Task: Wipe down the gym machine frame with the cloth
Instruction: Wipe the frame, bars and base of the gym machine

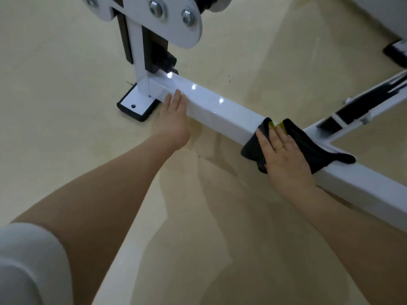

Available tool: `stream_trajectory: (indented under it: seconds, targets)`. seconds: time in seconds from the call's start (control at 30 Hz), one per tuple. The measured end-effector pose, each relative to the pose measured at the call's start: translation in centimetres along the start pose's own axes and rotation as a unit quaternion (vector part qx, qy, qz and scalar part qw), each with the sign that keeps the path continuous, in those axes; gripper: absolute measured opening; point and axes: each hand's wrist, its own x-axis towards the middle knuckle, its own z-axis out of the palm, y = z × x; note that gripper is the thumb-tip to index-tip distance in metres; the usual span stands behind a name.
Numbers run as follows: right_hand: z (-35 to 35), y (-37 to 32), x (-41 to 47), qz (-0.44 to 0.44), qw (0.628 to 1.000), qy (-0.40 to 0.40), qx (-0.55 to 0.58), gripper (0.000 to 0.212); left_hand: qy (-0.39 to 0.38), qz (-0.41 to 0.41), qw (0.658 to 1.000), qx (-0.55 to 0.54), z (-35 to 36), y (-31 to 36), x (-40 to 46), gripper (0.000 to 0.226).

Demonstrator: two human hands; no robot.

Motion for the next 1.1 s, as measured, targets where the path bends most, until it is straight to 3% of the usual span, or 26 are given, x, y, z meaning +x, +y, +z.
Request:
stream_trajectory:
  seconds: [0.13,0.3,0.4,0.57,0.83,0.97,1.1]
  targets:
    - [-0.5,-2.4,1.9,0.032,0.999,-0.006,0.015,0.07,-0.011,0.034,0.999,0.041,0.1,-3.0,1.2,0.07]
    - [-1.2,-4.9,3.8,0.078,0.996,-0.039,0.009,0.073,0.03,0.067,0.994,-0.078,-0.9,-4.0,1.4,0.069]
    - [-1.9,-6.0,4.2,0.095,0.993,-0.062,0.006,0.073,-0.005,0.077,0.994,-0.083,-2.3,-4.7,1.7,0.07]
    - [-1.2,-9.0,7.8,0.048,0.998,-0.038,0.007,0.071,-0.034,0.073,0.993,-0.083,-3.0,-4.8,2.2,0.069]
    - [0.5,-16.1,18.7,-0.039,0.999,0.014,-0.008,0.066,-0.035,0.065,0.983,-0.169,-3.9,-7.6,1.8,0.074]
    - [0.3,-14.3,17.3,0.046,0.998,0.027,-0.033,0.077,-0.038,0.069,0.984,-0.158,-4.2,-9.5,1.8,0.076]
    - [0.4,-11.6,13.6,0.102,0.994,0.032,-0.035,0.073,-0.027,0.051,0.982,-0.181,-4.1,-9.1,2.8,0.077]
